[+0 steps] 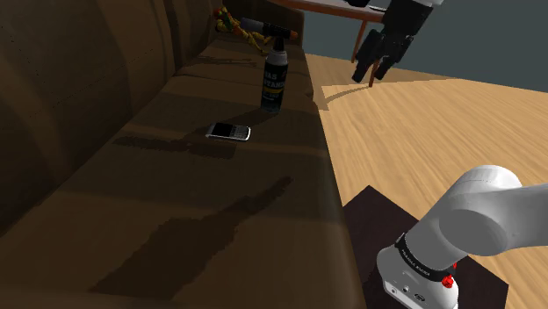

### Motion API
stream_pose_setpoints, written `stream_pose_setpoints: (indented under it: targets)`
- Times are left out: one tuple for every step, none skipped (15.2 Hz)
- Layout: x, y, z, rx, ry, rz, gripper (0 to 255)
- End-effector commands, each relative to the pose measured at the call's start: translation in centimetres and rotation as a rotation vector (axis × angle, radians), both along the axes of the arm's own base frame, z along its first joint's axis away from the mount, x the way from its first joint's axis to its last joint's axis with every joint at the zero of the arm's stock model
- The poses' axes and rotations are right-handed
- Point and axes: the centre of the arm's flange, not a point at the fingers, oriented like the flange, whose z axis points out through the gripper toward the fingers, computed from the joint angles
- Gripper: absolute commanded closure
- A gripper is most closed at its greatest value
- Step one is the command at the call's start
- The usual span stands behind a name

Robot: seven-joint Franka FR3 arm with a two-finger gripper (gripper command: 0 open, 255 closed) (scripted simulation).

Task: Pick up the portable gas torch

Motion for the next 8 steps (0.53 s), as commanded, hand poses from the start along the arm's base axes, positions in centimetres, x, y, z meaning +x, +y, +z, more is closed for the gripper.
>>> stream_pose_setpoints:
  targets:
    - [0.0, 0.0, 0.0, 0.000, 0.000, 0.000, 0]
    - [1.3, -0.2, 0.4, 0.000, 0.002, 0.031, 0]
    - [2.6, -0.3, 0.7, 0.000, 0.003, 0.062, 0]
    - [4.0, -0.4, 1.1, 0.000, 0.005, 0.093, 0]
    - [5.3, -0.5, 1.4, 0.000, 0.007, 0.124, 0]
    - [6.6, -0.5, 1.8, 0.000, 0.009, 0.155, 0]
    - [7.9, -0.4, 2.1, 0.000, 0.010, 0.186, 0]
    - [9.3, -0.4, 2.4, -0.001, 0.012, 0.217, 0]
